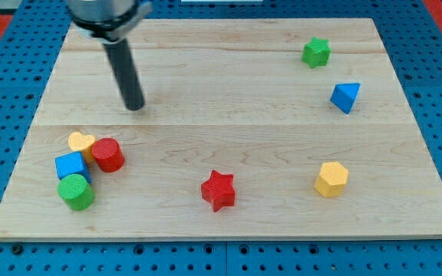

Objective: Push the blue triangle above to the yellow heart and red circle

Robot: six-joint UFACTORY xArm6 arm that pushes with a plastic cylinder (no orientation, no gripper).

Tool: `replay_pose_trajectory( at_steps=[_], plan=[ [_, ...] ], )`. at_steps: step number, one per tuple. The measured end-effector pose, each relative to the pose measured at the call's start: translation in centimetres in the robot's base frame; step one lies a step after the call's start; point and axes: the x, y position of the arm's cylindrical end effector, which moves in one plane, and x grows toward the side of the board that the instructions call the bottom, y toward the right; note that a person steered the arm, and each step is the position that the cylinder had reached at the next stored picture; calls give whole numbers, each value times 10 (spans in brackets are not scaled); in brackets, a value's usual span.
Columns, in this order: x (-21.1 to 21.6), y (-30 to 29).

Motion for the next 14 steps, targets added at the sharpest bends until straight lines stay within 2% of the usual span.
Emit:
replay_pose_trajectory(
  at_steps=[1,3,5,8,11,13,14],
  plan=[
    [0,36],
    [0,66],
    [0,159],
    [0,254],
    [0,317],
    [17,332],
    [5,399]
  ],
)
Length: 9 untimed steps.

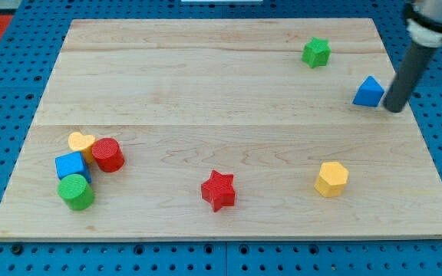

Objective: Push the blue triangle above to the yellow heart and red circle

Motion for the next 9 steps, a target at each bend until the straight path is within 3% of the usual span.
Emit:
replay_pose_trajectory(
  at_steps=[1,2,3,4,5,6,7,8,9],
  plan=[
    [-15,25],
    [-50,-10],
    [-21,-65],
    [24,-82],
    [29,-180],
    [13,-236],
    [-20,-217],
    [-33,-251],
    [-22,-339]
  ],
)
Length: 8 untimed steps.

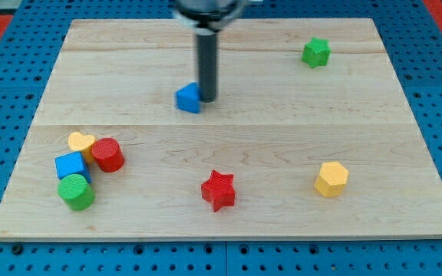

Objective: Push the blue triangle above to the yellow heart and red circle

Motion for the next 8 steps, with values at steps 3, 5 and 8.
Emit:
replay_pose_trajectory(
  at_steps=[3,5,8],
  plan=[
    [62,-82],
    [45,0],
    [78,-86]
  ],
)
